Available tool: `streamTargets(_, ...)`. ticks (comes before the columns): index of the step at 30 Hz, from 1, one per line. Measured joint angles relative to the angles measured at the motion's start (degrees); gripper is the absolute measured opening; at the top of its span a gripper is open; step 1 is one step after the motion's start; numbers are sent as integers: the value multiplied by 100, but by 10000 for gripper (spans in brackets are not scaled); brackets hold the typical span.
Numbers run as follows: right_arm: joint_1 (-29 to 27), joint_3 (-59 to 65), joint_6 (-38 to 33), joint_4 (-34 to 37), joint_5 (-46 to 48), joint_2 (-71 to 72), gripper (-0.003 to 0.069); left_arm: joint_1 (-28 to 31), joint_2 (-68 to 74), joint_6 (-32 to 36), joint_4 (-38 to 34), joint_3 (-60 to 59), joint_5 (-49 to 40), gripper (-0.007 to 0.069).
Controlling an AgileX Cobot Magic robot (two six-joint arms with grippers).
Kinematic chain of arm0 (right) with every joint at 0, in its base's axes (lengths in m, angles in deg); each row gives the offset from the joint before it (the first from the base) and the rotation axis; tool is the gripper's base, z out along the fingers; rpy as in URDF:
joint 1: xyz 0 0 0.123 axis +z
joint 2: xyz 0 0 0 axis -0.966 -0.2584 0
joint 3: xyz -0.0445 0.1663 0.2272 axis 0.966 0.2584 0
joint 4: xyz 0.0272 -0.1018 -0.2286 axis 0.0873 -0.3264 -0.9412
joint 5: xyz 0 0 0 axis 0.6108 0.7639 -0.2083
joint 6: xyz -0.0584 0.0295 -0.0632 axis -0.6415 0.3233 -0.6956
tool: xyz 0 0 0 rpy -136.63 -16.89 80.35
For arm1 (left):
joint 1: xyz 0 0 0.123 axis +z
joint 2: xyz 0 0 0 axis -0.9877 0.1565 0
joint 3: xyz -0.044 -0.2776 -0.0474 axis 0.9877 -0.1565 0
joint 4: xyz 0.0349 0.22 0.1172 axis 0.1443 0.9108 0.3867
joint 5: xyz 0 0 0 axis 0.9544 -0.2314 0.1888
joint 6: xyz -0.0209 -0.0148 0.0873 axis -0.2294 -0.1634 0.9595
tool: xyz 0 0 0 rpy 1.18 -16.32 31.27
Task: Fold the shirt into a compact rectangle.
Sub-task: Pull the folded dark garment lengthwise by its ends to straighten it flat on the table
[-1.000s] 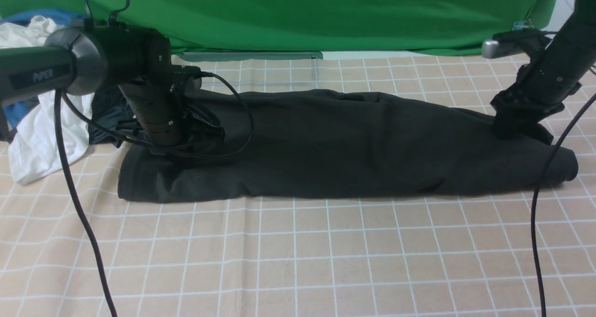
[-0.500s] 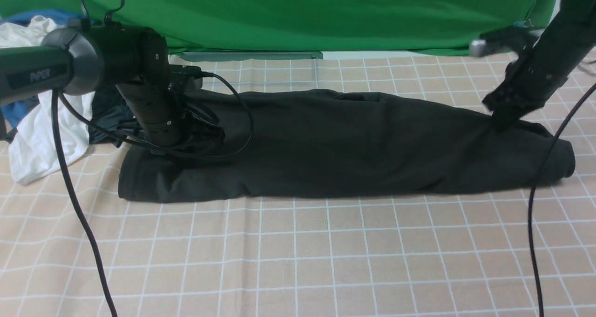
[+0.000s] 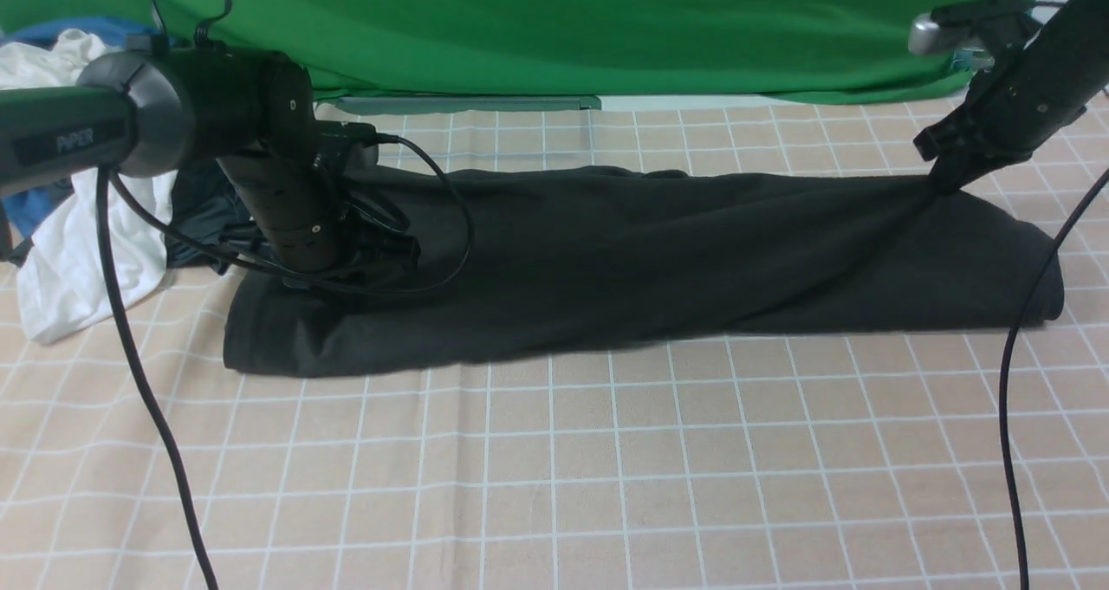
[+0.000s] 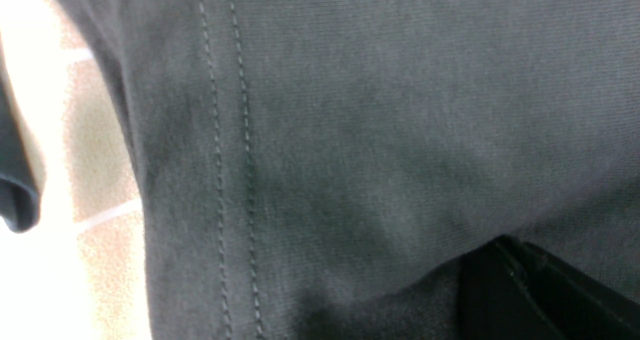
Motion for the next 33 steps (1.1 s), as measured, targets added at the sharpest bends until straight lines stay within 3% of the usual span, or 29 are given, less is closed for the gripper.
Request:
streamTargets(3, -39, -33, 394, -339, -138, -81, 219, 0, -27, -30, 83, -12, 20, 19)
streamTargets(6, -60, -261, 760, -568, 517, -34, 354, 0, -159, -197, 295, -12, 93, 19)
streamTargets(8, -60, -347, 921, -607, 1041, 141, 371, 10, -324, -262, 404, -12, 208, 19)
streamTargets(10, -60, -336, 1001, -611, 1160, 271, 356, 10, -438, -293, 443, -12, 239, 19)
streamTargets(12, -60, -96, 1063, -622, 1264, 703, 233, 10, -614, -316, 459, -12, 228, 19)
streamTargets(16, -174, 685, 1063, -622, 1332, 1199, 58, 10, -658, -237, 274, -32, 137, 19)
streamTargets(20, -450, 1447, 1298, -627, 1389, 1405, 59, 10, -651, 146, -238, -249, 272, 19)
streamTargets(21, -528, 1606, 1333, -627, 1400, 1411, 78, 10, -647, 157, -322, -310, 325, 19)
streamTargets(23, -672, 1966, 1369, -615, 1176, 1418, 220, 4, -589, 203, -451, -392, 437, 19)
streamTargets(24, -673, 1990, 1369, -613, 1145, 1418, 220, 4, -582, 203, -451, -392, 437, 19)
streamTargets(25, -695, 2165, 1407, -585, 873, 1418, 330, 4, -512, 245, -461, -403, 459, 19)
streamTargets(26, -695, 2257, 1407, -523, 706, 1418, 395, 4, -463, 252, -461, -410, 481, 19)
streamTargets(27, -695, 2273, 1407, -523, 706, 1418, 408, 4, -463, 258, -461, -410, 481, 19)
streamTargets(28, -695, 2365, 1407, -404, 455, 1418, 486, 4, -373, 258, -449, -416, 487, 19)
streamTargets(30, -695, 2405, 1402, -224, 169, 1398, 567, 4, -256, 263, -425, -422, 522, 19)
streamTargets(33, -695, 2410, 1402, -94, -39, 1312, 574, 4, -184, 263, -426, -415, 566, 19)
